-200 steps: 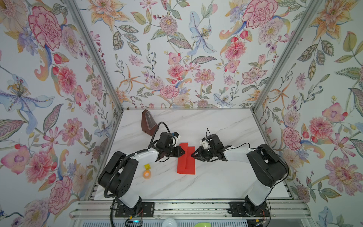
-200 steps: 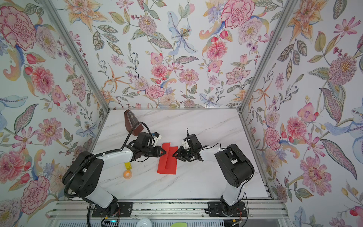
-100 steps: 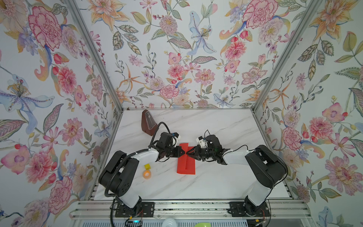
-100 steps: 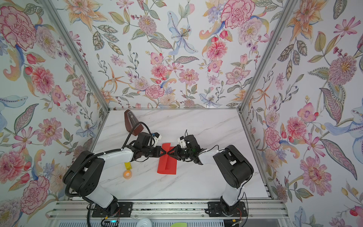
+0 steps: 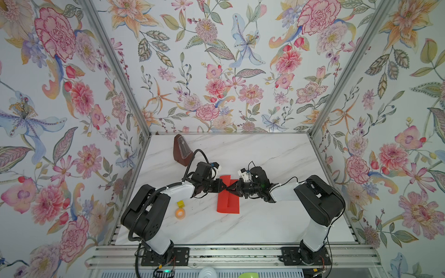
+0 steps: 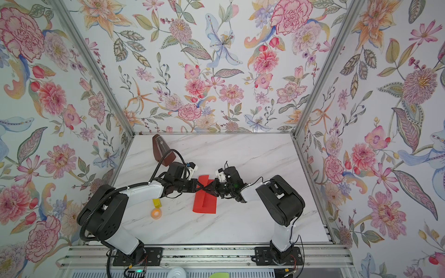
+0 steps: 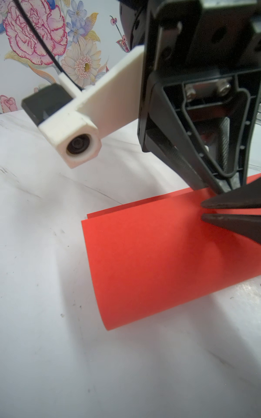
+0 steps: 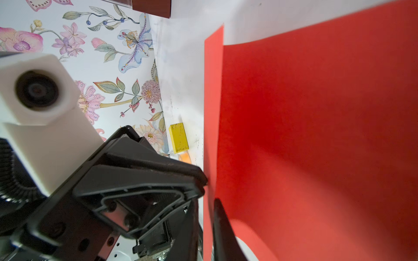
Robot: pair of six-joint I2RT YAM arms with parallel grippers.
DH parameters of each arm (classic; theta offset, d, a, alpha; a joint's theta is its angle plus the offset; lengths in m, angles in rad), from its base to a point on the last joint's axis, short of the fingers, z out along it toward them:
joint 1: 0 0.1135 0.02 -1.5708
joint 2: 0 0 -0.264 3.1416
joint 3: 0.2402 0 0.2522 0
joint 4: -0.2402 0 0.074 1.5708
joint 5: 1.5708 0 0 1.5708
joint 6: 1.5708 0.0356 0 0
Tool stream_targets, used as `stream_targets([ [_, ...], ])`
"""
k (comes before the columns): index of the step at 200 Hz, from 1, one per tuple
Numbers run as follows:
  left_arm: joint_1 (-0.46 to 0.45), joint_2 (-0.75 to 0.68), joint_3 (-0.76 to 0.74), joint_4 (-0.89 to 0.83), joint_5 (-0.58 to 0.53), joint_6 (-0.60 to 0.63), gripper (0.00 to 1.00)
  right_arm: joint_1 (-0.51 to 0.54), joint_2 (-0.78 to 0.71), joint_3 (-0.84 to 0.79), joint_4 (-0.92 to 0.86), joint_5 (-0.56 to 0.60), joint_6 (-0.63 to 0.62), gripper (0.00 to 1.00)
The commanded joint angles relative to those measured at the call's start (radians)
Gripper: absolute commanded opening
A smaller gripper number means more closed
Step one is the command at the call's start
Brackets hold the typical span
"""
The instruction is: Fold a paper plane with a square sheet of paper (fold left side to right side)
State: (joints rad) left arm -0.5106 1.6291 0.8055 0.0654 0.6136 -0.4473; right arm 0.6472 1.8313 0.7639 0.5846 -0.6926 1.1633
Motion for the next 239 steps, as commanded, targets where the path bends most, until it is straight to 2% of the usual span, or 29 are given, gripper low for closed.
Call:
stream_targets([
  [1, 0.007, -0.015, 0.001, -0.003, -0.021, -0.009, 0.1, 0.005, 0.013, -0.008, 0.028, -0.006, 0.01, 0.11],
  [38, 0.009, -0.029, 0.0, -0.01, -0.026, -0.007, 0.1, -0.001, 0.0, -0.011, -0.007, 0.005, -0.007, 0.0],
  [52, 0.009, -0.046, 0.0, -0.023, -0.044, -0.005, 0.11, -0.009, -0.013, -0.007, -0.043, 0.009, -0.029, 0.0],
  [101, 0.009, -0.133, 0.013, -0.118, -0.126, 0.051, 0.3, -0.055, -0.05, 0.024, -0.258, 0.009, -0.165, 0.0],
  [164, -0.003, -0.075, 0.03, -0.158, -0.079, 0.087, 0.5, -0.081, -0.023, 0.039, -0.324, -0.006, -0.224, 0.0],
  [171, -0.007, -0.036, 0.032, -0.161, -0.08, 0.089, 0.52, -0.083, -0.02, 0.04, -0.325, -0.007, -0.226, 0.0],
  [236, -0.025, 0.034, 0.036, -0.161, -0.074, 0.108, 0.57, -0.092, -0.004, 0.037, -0.35, -0.005, -0.262, 0.0],
  [239, -0.027, 0.036, 0.037, -0.162, -0.072, 0.109, 0.57, -0.119, -0.002, 0.039, -0.351, -0.007, -0.264, 0.0],
])
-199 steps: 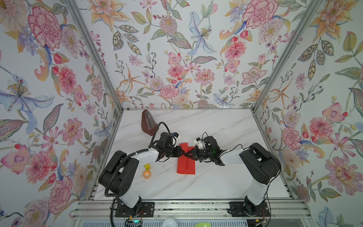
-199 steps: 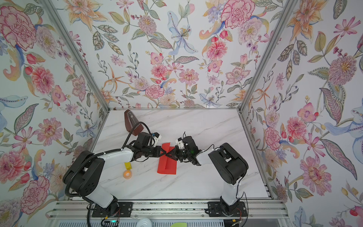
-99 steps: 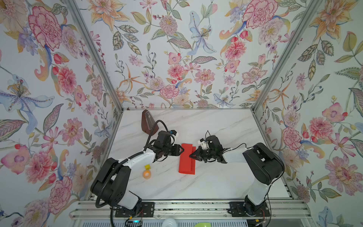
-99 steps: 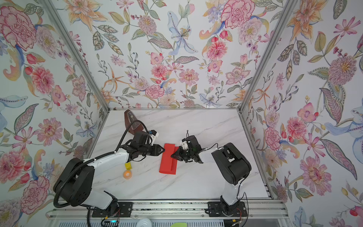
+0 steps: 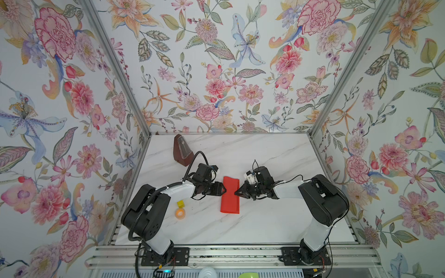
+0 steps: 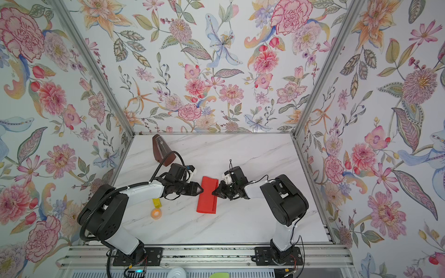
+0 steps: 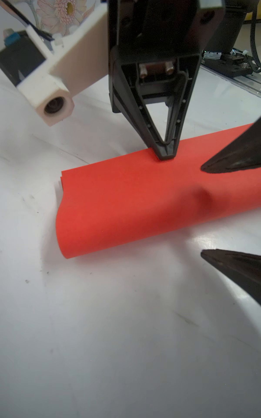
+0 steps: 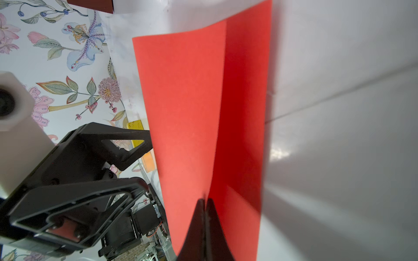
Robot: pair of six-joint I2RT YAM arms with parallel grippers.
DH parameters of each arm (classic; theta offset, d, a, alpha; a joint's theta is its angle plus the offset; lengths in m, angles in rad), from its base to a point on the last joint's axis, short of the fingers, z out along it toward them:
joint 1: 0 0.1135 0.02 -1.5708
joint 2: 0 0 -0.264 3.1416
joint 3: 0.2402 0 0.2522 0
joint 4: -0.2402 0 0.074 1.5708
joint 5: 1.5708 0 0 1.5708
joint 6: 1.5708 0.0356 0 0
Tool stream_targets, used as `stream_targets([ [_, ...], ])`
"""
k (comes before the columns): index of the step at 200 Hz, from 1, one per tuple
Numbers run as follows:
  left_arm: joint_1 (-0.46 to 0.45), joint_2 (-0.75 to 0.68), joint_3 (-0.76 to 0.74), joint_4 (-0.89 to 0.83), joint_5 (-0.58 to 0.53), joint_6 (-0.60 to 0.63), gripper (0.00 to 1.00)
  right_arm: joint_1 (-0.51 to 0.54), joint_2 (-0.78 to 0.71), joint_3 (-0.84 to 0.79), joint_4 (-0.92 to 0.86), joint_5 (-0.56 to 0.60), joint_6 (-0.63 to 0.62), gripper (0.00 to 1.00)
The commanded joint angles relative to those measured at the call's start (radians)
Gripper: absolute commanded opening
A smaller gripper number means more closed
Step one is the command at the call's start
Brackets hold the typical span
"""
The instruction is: Fold a paper plane with a square sheet of paper (fold left side to right side)
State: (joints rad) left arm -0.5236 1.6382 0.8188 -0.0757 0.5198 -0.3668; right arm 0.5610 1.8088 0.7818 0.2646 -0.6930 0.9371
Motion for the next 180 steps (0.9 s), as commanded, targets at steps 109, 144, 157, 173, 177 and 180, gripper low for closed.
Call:
stream_targets([
  [109, -0.024, 0.067, 0.023, -0.003, 0.04, 0.012, 0.53, -0.044, 0.057, 0.033, -0.03, -0.025, -0.049, 0.0],
  [144, -0.024, 0.069, 0.02, 0.011, 0.045, 0.001, 0.53, -0.044, 0.058, 0.019, -0.021, -0.02, -0.047, 0.0],
  [157, -0.024, 0.069, 0.019, 0.013, 0.045, 0.0, 0.52, -0.044, 0.061, 0.019, -0.017, -0.02, -0.045, 0.0],
  [173, -0.024, 0.069, 0.018, 0.012, 0.045, -0.002, 0.51, -0.044, 0.061, 0.013, -0.006, -0.02, -0.039, 0.0],
  [177, -0.024, 0.069, 0.017, 0.013, 0.045, -0.001, 0.51, -0.044, 0.061, 0.013, -0.005, -0.02, -0.038, 0.0],
  [180, -0.026, 0.069, 0.017, 0.013, 0.046, -0.002, 0.51, -0.043, 0.061, 0.012, -0.003, -0.02, -0.038, 0.0],
])
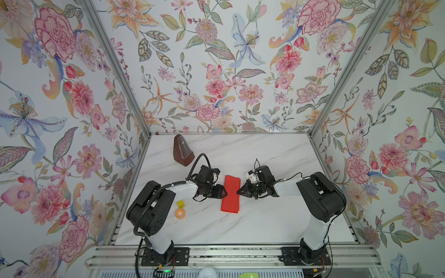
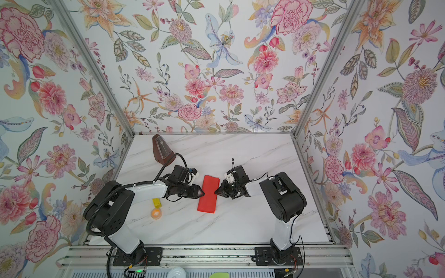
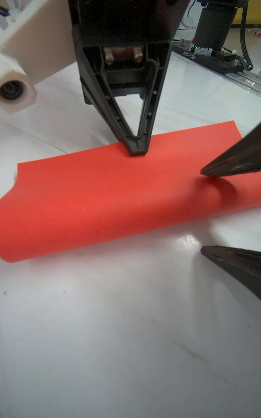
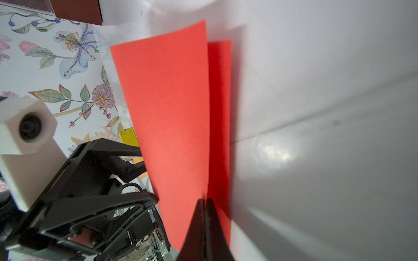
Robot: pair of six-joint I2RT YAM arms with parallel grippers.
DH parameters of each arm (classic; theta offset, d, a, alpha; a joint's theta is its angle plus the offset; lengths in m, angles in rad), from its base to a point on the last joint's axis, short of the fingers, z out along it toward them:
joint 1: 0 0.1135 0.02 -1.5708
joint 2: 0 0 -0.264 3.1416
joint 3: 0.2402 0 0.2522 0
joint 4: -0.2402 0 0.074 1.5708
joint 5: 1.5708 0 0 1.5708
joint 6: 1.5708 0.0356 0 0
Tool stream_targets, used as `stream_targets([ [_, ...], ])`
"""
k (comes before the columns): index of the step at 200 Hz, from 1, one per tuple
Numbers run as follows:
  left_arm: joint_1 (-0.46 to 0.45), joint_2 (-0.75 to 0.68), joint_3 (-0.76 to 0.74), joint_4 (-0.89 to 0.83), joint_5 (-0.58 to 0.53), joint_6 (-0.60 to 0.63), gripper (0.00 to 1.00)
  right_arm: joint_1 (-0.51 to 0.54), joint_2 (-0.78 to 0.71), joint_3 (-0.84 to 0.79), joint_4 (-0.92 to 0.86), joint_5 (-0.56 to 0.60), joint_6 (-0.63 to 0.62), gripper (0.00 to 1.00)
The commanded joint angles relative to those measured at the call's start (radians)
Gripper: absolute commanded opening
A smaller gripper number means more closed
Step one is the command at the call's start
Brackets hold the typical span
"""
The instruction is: Fold a paper plane with a square sheet of paper (fold left side to right side)
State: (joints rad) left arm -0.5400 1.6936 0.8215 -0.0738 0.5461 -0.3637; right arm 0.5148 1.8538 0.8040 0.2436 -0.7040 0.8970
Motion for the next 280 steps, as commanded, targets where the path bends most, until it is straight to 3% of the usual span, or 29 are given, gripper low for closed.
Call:
stream_targets([
  [1, -0.008, 0.014, 0.015, 0.011, 0.019, -0.005, 0.51, 0.004, 0.016, -0.011, 0.019, -0.009, 0.003, 0.0],
  [280, -0.008, 0.047, 0.04, -0.003, 0.029, -0.005, 0.42, 0.016, 0.001, -0.033, 0.026, 0.021, 0.022, 0.0],
])
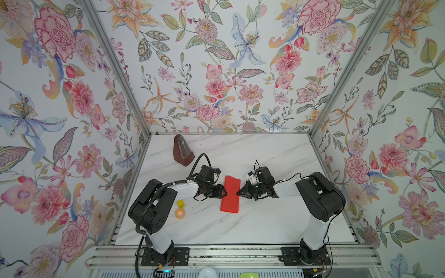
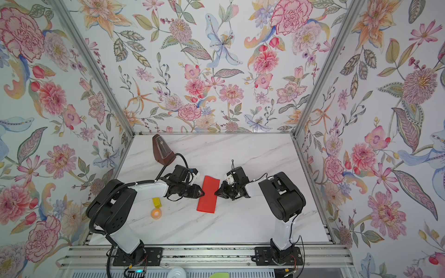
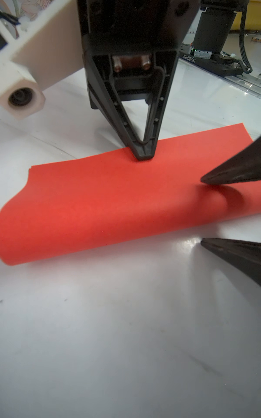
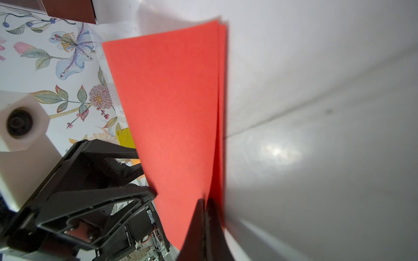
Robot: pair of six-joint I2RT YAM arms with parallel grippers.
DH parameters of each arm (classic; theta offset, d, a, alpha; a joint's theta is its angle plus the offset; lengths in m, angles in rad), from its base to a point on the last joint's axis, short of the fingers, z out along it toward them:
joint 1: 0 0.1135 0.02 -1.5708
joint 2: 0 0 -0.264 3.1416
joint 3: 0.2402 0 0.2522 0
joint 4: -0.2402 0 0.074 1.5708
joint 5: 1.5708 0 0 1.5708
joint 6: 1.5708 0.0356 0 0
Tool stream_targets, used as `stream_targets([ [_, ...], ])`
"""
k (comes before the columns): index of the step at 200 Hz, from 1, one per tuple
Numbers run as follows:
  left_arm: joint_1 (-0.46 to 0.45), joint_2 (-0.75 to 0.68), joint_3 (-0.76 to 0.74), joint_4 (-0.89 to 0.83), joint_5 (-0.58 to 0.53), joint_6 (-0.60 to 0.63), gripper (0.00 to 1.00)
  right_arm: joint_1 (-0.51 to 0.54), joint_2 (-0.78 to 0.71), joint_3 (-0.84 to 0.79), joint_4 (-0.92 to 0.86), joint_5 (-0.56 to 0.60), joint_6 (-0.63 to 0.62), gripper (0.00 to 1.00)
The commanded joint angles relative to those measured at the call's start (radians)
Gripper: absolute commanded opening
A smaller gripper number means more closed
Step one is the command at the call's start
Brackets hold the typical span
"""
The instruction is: Fold a paper plane with a square sheet of paper (fold left side to right side)
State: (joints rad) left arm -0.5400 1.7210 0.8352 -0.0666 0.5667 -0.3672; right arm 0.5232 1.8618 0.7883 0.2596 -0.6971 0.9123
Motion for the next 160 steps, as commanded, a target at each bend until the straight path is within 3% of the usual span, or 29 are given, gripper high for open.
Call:
stream_targets([
  [1, -0.008, 0.019, 0.027, -0.01, 0.009, -0.001, 0.41, 0.009, -0.006, -0.018, 0.01, 0.015, 0.006, 0.0],
  [160, -0.008, 0.033, 0.025, -0.007, 0.001, -0.01, 0.41, 0.014, -0.036, -0.013, -0.03, 0.032, -0.021, 0.0],
])
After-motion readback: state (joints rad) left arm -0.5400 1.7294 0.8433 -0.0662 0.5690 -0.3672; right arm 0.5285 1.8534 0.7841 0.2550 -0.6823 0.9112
